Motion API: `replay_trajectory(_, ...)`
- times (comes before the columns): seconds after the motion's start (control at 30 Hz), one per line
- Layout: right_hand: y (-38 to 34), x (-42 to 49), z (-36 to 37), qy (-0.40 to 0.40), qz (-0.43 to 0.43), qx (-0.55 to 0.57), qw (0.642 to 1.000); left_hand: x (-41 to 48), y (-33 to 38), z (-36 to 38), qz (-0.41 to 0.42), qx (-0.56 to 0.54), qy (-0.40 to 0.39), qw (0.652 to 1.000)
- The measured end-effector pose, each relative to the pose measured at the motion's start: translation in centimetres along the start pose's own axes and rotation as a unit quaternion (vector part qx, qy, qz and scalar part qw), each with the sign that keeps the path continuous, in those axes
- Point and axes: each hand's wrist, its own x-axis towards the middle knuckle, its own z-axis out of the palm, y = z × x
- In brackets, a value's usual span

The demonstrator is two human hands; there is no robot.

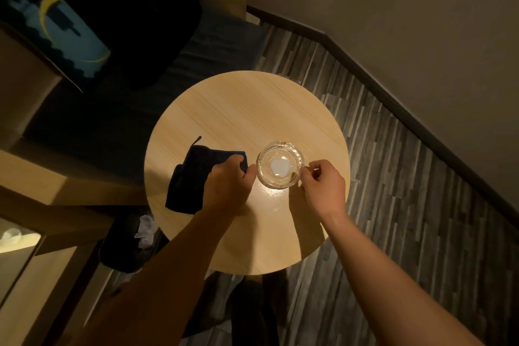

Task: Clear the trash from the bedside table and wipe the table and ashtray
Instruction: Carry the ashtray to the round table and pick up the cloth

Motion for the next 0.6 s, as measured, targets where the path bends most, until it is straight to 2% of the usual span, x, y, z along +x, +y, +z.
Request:
replay_trajectory(0.1, -0.7, -2.9, 0.4, 0.023, 0.003, 0.019, 1.0, -1.1, -2.0, -2.7, -0.043, 0.02, 0.021, 0.999)
replay_trajectory(0.23, -2.4, -6.3, 3.0, -0.016, -0.007, 0.026, 1.0, -2.4, -5.5, -6.0, -0.084, 0.032, 0.076, 0.993)
replay_trajectory(0.3, -3.4, -7.1, 4.9, -0.037, -0.004, 0.014, 0.999, -2.5, -6.9, -7.1, -0.118, 0.038, 0.057, 0.991)
replay_trajectory(0.47, -5.8, -6.3, 9.2, -0.08, 0.033, -0.037, 0.996, -1.6, -8.1, -7.9, -0.202, 0.135, -0.071, 0.967)
replay_trajectory(0.6, -6.4, -5.7, 11.8, -0.07, 0.076, -0.047, 0.994, -1.6, -7.8, -7.3, -0.185, 0.137, -0.061, 0.971)
